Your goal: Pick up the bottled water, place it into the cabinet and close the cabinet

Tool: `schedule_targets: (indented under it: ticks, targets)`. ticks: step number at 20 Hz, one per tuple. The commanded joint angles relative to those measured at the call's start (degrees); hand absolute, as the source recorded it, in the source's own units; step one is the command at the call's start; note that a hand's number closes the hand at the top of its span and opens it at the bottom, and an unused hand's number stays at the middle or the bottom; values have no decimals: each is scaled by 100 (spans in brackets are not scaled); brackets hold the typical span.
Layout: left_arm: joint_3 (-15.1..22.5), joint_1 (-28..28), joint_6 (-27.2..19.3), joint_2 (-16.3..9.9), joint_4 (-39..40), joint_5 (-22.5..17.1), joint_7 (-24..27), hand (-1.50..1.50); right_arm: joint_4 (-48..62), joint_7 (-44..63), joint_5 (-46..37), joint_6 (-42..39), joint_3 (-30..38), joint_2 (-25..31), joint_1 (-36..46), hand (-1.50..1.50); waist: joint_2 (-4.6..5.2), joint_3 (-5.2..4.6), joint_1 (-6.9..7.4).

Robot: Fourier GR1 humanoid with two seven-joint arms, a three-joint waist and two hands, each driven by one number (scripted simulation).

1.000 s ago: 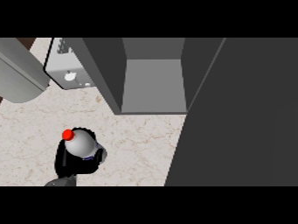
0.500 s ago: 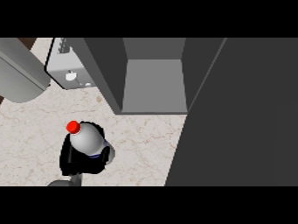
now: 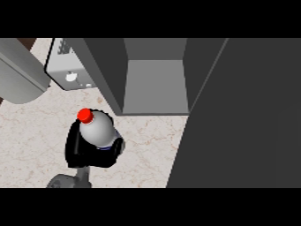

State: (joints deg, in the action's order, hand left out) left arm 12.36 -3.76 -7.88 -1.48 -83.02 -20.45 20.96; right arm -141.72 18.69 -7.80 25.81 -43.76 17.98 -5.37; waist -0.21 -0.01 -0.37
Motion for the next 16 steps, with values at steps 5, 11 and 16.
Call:
schedule_targets:
  ticks: [5, 11, 16]
  targets:
    - [288, -912, -831, 126, -260, 117, -960, 150, -681, -128, -117, -134, 232, 387, -433, -150, 6, 4, -11]
    - [660, -1587, -1692, 147, 274, 13, -587, 150, -672, -212, 91, -258, 394, 424, -444, -150, 15, 2, -23]
    - [481, -2656, -2193, 147, 941, 178, -828, 150, -536, 66, -106, -152, 254, 128, -127, -150, 22, -2, -37]
